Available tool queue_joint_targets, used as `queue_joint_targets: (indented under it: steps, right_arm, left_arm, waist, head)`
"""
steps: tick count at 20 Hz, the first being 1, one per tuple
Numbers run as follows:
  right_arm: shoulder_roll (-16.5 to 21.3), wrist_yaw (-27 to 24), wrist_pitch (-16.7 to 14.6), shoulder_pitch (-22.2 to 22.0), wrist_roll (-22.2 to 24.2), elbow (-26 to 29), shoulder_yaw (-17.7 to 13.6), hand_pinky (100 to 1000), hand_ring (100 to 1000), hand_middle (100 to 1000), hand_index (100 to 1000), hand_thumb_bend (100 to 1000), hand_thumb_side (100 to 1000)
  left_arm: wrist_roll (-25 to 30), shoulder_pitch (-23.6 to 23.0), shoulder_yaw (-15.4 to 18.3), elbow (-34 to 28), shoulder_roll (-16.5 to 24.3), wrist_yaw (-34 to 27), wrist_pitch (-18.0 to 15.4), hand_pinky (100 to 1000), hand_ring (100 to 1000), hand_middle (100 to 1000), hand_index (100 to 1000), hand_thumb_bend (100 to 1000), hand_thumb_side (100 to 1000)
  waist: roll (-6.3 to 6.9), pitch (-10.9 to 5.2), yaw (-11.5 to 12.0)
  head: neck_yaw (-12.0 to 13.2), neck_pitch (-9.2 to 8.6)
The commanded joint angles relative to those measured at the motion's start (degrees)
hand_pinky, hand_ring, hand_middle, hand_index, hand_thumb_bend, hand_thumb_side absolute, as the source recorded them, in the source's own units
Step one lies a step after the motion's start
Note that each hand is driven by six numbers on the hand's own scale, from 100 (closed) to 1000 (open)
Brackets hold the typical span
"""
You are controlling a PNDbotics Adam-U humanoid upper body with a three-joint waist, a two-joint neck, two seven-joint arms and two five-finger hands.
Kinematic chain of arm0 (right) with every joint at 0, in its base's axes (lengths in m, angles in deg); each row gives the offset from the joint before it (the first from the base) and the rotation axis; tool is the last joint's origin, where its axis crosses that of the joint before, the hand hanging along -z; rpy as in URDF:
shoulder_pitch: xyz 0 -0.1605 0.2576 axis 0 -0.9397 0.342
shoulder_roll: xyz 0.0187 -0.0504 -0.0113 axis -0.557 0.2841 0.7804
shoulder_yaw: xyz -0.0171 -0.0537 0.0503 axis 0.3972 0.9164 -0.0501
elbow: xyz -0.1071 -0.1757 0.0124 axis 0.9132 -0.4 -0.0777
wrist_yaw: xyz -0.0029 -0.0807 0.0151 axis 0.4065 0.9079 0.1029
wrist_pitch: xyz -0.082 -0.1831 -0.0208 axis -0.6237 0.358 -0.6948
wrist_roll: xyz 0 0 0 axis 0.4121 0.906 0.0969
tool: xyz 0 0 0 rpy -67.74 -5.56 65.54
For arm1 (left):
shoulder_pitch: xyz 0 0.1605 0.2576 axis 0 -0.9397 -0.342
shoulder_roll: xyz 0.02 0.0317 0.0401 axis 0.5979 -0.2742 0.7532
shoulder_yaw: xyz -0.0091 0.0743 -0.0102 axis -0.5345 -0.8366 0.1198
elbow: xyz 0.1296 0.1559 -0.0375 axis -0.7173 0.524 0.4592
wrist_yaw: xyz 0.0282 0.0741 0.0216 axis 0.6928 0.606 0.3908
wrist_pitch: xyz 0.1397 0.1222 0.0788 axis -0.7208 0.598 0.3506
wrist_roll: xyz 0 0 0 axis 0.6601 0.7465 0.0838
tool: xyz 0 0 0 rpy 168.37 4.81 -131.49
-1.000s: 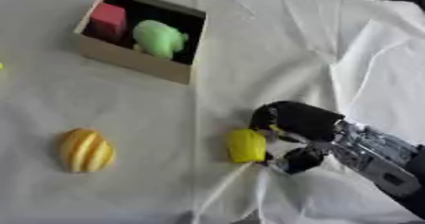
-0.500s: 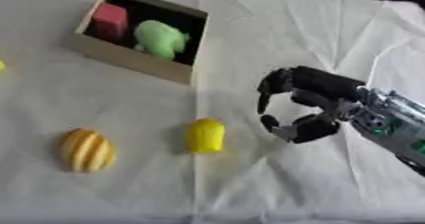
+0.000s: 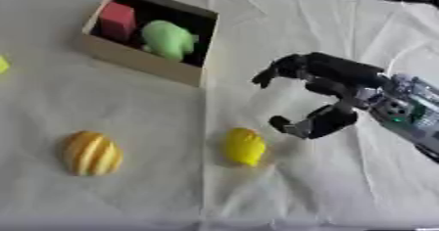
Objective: Pick up objects on the table and place them in the box.
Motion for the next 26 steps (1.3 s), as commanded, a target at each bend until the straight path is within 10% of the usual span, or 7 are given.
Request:
queue_joint_targets:
  steps: [1, 26]
  right_arm:
    - [-0.59, 2.7, -0.96, 1.01, 1.84, 0.96, 0.68, 834, 866, 747, 918, 341, 236]
    - [-7.84, 15.3, 2.48, -3.49, 8.02, -0.19, 3.42, 846, 886, 780, 924, 414, 264]
  left_arm:
    - [0.32, 0.55, 0.18, -0.56, 1.12, 0.09, 0.04, 728, 856, 724, 817, 133, 570]
    - [0.79, 0.83, -0.11, -0.41, 0.68, -0.17, 0.56, 728, 858, 726, 817, 129, 578]
  waist:
    - [-0.57, -1.67, 0.05]
    - [-0.63, -1.31, 0.48]
  head:
    - [0.23, 0.22]
    - [-0.95, 0.22]
